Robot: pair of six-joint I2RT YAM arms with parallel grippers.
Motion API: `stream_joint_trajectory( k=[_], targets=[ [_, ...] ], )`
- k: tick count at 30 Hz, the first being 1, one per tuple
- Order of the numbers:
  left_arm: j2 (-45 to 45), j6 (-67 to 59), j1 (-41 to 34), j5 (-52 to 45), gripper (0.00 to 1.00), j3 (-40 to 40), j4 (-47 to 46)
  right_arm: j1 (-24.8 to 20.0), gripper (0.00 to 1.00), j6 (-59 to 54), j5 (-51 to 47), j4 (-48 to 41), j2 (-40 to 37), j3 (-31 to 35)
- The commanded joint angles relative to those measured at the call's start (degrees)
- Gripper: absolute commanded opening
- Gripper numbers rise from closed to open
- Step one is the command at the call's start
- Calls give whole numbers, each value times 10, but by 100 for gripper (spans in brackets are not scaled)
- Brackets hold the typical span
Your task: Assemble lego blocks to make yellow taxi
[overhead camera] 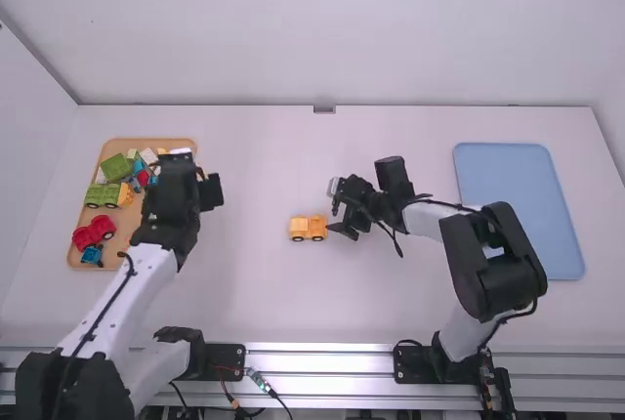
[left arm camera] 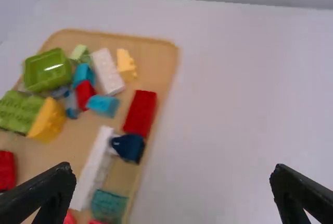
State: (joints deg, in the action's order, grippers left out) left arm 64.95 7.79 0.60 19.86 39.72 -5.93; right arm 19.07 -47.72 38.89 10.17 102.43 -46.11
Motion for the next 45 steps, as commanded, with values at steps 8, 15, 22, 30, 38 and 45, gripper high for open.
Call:
stream_joint_trajectory(
  k=[8, 15, 22, 30, 38, 45],
  targets=[
    [135, 75, 132, -100, 99, 188, -100, 0, 99, 217, -105, 15, -66, 0],
    [269, 82, 148, -106, 99, 328, -216, 0, 99, 326, -193, -43, -135, -12],
    [300, 130, 147, -69, 99, 399, -331, 1, 99, 449, -268, -222, -185, -103],
    [303, 76, 150, -100, 99, 400, -280, 27, 99, 509, -376, -348, -183, -191],
    [338, 58, 201, -233, 87, 426, -238, 45, 99, 509, -446, -364, -184, -195],
    [434, 43, 210, -252, 94, 539, -308, 16, 99, 509, -446, -364, -182, -195]
  ],
)
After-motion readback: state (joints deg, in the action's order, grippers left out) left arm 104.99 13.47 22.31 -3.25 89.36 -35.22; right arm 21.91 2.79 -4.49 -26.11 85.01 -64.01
